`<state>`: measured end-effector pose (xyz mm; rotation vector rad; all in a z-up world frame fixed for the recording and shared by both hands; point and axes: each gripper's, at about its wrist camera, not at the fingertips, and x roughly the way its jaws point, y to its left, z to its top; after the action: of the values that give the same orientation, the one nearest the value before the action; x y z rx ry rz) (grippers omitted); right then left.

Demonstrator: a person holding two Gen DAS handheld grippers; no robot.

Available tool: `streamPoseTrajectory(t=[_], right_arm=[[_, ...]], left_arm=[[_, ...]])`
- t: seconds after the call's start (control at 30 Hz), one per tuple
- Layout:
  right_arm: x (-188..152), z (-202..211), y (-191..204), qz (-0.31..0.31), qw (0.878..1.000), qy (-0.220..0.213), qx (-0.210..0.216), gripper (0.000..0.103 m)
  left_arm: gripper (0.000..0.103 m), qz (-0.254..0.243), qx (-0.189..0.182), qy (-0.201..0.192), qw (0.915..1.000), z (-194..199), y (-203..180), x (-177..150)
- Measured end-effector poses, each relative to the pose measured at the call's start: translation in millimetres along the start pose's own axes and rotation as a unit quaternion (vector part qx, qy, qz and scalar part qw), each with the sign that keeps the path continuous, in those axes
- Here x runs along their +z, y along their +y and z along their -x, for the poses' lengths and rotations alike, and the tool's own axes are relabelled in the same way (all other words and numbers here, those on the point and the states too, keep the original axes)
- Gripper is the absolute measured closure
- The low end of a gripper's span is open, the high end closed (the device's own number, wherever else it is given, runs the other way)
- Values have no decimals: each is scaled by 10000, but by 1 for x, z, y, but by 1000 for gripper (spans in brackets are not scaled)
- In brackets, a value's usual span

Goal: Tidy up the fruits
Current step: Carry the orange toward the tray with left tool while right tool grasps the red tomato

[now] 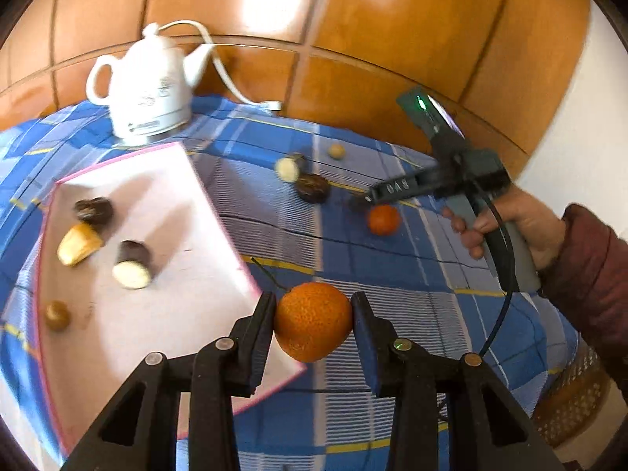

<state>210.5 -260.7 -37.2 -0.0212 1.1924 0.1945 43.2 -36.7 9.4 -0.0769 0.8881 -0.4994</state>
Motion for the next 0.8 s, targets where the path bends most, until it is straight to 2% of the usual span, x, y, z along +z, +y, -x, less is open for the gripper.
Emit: streamPoseTrajectory(t=[0.03,0.07,0.23,0.37,0.57,0.8], right_arm=[[0,-3,0,-11,10000,19,-45,73],[0,-6,0,-18,10000,14,-48,77],[-3,2,8,123,9995,-185,-226,78],[-12,30,15,222,9978,-534,-326,78],[-35,64,28,416,9952,-866,-206,78],[-62,72,47,640,9941,-871,14,78]], left_arm=[[64,66,42,-10,10000,2,5,-1],[64,130,81,-21,9999,4,10,-2],[64,408,370,-144,9984,17,36,-3],[64,731,730,-299,9942,28,65,3],[63,1243,1195,-447,9840,33,111,20],[63,1464,1500,-349,9772,14,140,34]])
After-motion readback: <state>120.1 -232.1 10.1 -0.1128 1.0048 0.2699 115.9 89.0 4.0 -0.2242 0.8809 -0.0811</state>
